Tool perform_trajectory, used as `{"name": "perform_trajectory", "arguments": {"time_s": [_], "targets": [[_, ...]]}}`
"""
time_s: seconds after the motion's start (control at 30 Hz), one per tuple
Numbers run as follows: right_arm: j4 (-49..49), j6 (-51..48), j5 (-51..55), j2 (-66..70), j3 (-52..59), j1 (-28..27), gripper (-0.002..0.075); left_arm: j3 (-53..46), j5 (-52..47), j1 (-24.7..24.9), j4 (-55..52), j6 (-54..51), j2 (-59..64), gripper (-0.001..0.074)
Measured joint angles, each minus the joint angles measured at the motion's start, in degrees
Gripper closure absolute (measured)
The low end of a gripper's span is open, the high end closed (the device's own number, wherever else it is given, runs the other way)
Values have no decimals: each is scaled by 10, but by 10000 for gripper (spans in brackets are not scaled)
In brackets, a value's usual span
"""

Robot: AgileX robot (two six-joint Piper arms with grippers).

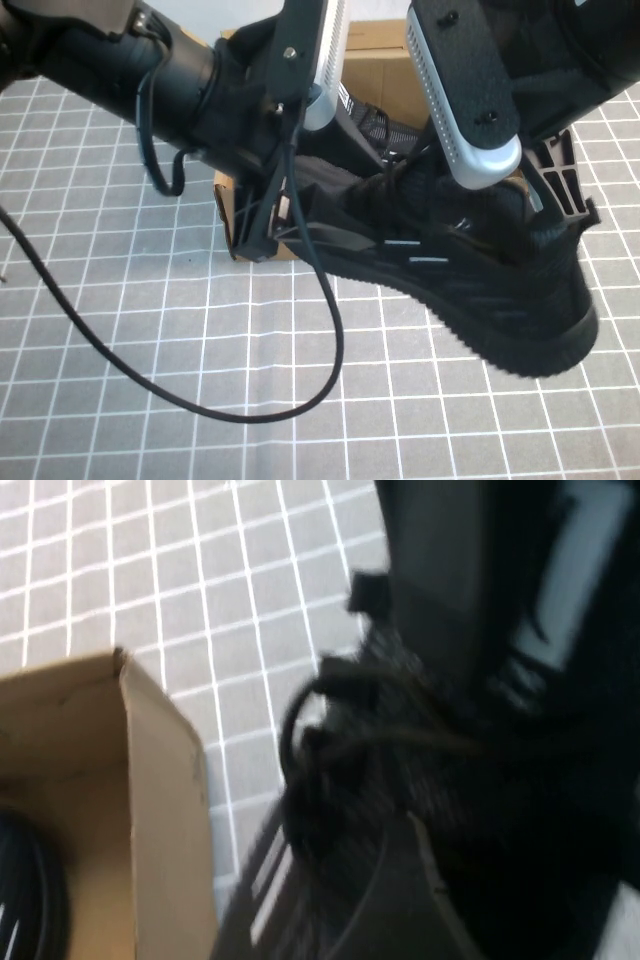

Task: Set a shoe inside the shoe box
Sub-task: Hand over the shoe

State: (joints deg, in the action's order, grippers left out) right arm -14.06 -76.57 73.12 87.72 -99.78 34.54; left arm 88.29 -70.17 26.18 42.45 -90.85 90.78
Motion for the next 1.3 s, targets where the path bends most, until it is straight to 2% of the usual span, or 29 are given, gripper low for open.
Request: {"name": "perform_trajectory", "arguments": {"time_s": [0.3,0.67,0.8,1.0,1.13,1.2,1.3], "targets": [[-20,-15,0,0,0,0,732,0,2,0,60,-57,30,281],[-18,-16,0,0,0,0,731,0,14,0,104,-58,67,287],[-16,-17,0,0,0,-1,731,0,13,0,108,-40,72,377],[-19,-18,0,4,0,-1,731,1,13,0,109,-38,72,652],[-19,19,-1,6,0,-4,715,1,27,0,109,-38,72,693],[-21,69,-2,5,0,-5,662,1,42,0,101,-38,72,701],[-21,145,-4,-1,0,-5,508,1,67,0,86,-35,78,706]]}}
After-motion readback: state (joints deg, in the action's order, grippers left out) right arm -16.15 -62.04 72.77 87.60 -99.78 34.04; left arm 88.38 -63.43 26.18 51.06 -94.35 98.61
